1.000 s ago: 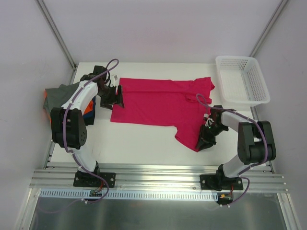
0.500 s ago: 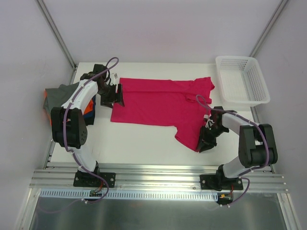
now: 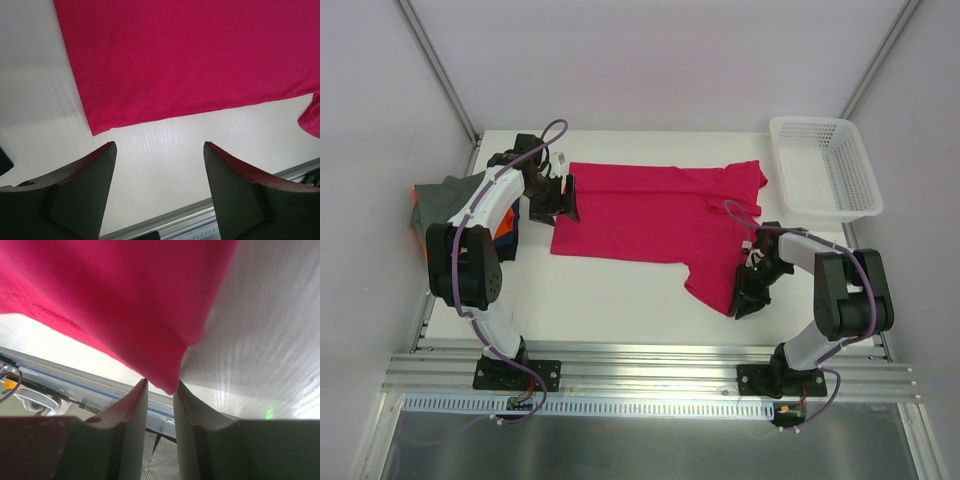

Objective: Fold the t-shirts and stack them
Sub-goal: Grap the side of the flattened tshirt closest away from the robot with both arms

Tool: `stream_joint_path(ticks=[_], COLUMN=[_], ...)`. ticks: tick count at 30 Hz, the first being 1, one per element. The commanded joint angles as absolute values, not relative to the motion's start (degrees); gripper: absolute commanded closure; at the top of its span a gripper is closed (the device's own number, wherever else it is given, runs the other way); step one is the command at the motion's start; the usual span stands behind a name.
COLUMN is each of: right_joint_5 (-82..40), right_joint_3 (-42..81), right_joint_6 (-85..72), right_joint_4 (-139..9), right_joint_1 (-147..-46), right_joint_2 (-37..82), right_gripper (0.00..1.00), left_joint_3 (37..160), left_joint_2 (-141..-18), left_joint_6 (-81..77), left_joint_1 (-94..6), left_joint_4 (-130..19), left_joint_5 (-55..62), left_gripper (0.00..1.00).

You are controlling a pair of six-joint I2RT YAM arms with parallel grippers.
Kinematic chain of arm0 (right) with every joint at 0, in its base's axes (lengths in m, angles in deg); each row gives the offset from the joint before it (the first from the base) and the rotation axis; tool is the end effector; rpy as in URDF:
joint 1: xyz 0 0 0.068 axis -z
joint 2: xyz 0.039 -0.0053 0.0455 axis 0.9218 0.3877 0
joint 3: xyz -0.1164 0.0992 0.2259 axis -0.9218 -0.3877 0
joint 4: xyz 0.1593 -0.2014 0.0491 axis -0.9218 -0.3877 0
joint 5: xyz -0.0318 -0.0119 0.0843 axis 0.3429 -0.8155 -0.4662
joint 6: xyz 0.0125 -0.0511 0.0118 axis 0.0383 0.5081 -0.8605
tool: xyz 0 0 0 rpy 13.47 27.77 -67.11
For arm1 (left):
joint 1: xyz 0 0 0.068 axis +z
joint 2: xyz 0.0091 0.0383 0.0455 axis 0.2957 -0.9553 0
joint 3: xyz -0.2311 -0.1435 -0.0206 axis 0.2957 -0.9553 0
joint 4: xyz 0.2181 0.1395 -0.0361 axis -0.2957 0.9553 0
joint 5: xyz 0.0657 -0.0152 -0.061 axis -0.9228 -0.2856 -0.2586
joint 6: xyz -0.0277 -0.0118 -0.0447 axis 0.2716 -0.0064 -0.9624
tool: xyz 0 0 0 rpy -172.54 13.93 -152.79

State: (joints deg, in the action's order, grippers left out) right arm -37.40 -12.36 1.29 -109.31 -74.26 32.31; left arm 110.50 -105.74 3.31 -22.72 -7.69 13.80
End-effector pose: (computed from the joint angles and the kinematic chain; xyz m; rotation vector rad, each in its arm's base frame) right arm 0.2290 0.0429 0.1319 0.2086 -3.0163 -0.6385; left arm 0.3701 -0.0473 0.2616 0.0858 2.6570 -0.5038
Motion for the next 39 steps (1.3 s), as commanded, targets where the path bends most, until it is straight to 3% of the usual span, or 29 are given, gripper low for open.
stream_joint_path(ticks=[1, 5, 10, 19, 24, 39], right_joint_5=[-36.55, -36.99, -37.34, -37.16, -36.64, -34.61], right_joint_3=[-9.28, -8.31, -7.79, -7.52, -7.7, -7.96], right_joint_6=[2.45, 2.62, 2.71, 2.45, 2.62, 4.03], right_joint_4=[-109.32, -108.96, -109.14, -110.72, -110.63, -111.43], right_joint_1=[-74.84, -75.45, -75.72, -75.63, -74.93, -73.08], right_joint_2=[33.7, 34.93, 34.93, 30.19, 28.08, 25.44], right_gripper=[0.72, 0.77, 1.0, 0.99, 1.0, 1.0], left_joint_3=[111.17, 111.35, 111.09, 106.61, 102.56, 102.82], left_joint_2=[-104.49, -104.84, -104.84, -102.11, -102.29, -110.99], left_joint_6=[3.68, 3.77, 3.95, 4.39, 5.26, 2.63], left_joint_1=[-22.12, -22.12, -22.12, -18.88, -17.73, -9.2], left_joint_4=[-7.07, -7.07, -6.98, -6.72, -6.45, -7.42], left_joint_5=[12.53, 12.36, 12.18, 8.49, 12.97, 23.16], left_gripper=[0.29, 0.29, 0.29, 0.29, 0.38, 0.45])
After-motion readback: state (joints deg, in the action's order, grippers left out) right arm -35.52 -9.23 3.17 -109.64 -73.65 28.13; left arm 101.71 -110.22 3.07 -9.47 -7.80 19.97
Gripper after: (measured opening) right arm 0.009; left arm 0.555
